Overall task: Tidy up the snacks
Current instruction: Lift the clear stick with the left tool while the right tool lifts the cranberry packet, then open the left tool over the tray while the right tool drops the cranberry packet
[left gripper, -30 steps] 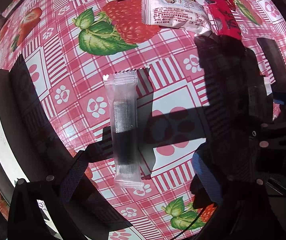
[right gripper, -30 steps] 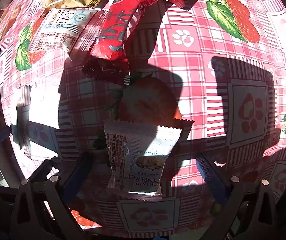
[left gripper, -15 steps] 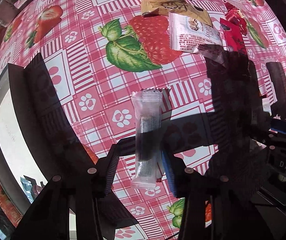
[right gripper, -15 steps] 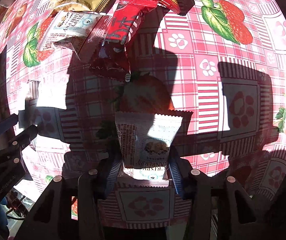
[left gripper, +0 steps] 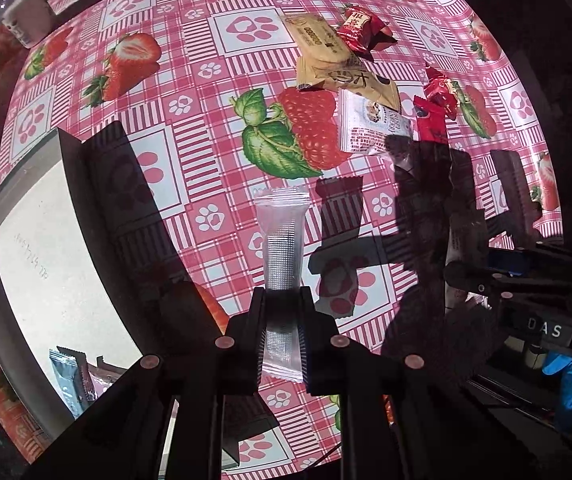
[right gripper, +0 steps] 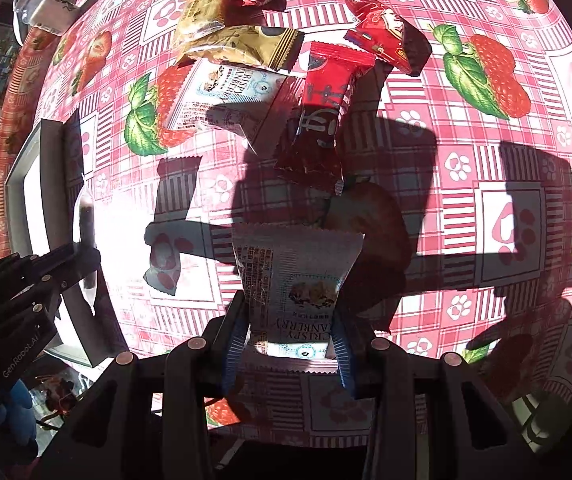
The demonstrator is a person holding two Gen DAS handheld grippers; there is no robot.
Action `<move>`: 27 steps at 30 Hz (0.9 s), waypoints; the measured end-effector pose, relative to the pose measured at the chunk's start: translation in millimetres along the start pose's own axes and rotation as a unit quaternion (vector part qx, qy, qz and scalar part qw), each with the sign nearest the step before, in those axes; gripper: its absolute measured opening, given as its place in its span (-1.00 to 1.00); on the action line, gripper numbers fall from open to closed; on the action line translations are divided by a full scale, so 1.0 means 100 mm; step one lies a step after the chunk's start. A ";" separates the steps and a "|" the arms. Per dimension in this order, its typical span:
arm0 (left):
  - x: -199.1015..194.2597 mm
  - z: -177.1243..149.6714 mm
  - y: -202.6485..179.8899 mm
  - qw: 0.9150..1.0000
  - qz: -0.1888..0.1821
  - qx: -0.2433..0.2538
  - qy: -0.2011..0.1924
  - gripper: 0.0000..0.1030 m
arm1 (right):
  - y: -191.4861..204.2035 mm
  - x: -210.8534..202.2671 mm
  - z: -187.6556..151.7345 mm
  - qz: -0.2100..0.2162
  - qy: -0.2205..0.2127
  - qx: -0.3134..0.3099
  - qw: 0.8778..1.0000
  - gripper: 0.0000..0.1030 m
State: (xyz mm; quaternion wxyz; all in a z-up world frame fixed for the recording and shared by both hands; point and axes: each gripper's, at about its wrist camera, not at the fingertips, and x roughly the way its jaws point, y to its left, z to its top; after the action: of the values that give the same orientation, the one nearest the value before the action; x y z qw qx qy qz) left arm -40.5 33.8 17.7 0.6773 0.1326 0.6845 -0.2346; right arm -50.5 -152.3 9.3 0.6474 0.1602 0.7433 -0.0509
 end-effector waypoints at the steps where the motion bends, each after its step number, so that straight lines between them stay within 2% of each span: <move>1: -0.05 0.00 0.05 1.000 -0.001 -0.005 -0.006 -0.69 | 0.07 -0.02 0.04 0.002 -0.001 -0.006 1.000 -0.20; 3: -0.11 -0.03 0.16 1.000 -0.002 -0.014 -0.013 -0.69 | 0.24 -0.06 0.12 0.004 -0.004 -0.020 1.000 -0.20; 5: -0.17 -0.22 0.24 0.999 0.000 -0.027 -0.022 -0.69 | 0.44 -0.08 0.20 0.006 -0.007 -0.035 0.999 -0.20; 9: -0.29 -0.37 0.49 0.998 0.008 -0.053 -0.037 -0.69 | 0.87 -0.12 0.31 0.012 -0.010 -0.067 0.998 -0.20; 10: -0.31 -0.50 0.54 0.997 0.011 -0.062 -0.042 -0.69 | 0.98 -0.12 0.34 0.015 -0.010 -0.074 0.997 -0.20; 16: -0.40 -0.71 0.99 0.991 0.027 -0.116 -0.053 -0.68 | 1.76 -0.13 0.41 0.029 -0.012 -0.127 0.991 -0.20; 22: -0.44 -0.94 1.44 0.984 0.039 -0.167 -0.051 -0.69 | 2.44 -0.04 0.26 0.042 -0.009 -0.177 0.983 -0.20; 27: -0.43 -1.10 1.70 0.980 0.044 -0.192 -0.042 -0.69 | 2.80 0.05 0.02 0.049 -0.004 -0.209 0.977 -0.20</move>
State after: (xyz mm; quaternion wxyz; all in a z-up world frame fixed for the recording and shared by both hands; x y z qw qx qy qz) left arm -48.9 240.3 33.0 0.7282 0.0206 0.6811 -0.0743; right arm 35.6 112.1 40.9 0.6710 0.0573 0.7265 0.1368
